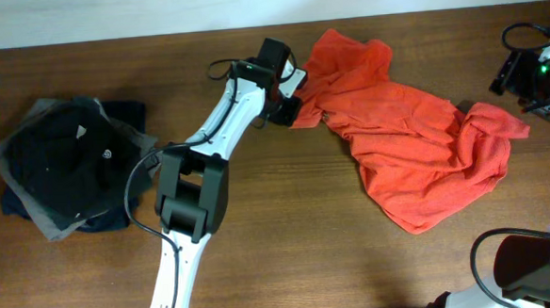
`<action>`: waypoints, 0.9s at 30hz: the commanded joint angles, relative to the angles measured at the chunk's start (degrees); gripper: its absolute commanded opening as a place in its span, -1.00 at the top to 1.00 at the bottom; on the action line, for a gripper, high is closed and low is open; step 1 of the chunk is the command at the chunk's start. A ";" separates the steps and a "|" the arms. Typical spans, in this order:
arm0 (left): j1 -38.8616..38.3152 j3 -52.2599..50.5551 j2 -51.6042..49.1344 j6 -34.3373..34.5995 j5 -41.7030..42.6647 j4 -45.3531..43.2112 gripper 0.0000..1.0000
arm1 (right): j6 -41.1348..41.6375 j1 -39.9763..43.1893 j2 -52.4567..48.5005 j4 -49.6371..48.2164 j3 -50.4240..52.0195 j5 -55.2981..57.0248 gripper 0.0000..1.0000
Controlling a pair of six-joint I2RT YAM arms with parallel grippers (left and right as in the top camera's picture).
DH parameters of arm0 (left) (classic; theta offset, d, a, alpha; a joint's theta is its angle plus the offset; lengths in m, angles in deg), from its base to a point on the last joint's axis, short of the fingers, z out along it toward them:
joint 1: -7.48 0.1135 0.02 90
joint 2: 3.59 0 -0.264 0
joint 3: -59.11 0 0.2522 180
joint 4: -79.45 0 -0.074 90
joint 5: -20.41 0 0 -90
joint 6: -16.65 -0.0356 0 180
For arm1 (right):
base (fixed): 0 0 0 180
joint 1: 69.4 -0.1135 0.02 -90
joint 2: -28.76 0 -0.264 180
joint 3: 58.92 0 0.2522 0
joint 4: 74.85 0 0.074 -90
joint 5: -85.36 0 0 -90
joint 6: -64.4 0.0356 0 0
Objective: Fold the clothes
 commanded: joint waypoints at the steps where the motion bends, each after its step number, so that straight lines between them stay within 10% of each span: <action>1: 5.77 8.57 12.15 -1.53 -9.77 3.91 1.00 | -0.61 0.07 0.09 -0.70 1.92 -0.11 -0.47; 12: 12.31 15.69 33.59 -11.19 -7.61 9.38 1.00 | -4.55 -3.69 -0.85 -10.80 17.16 -2.23 -0.45; 27: 11.67 17.57 37.79 -11.56 -11.08 13.22 1.00 | -15.85 -16.13 -0.85 -28.33 39.04 -22.64 -0.35</action>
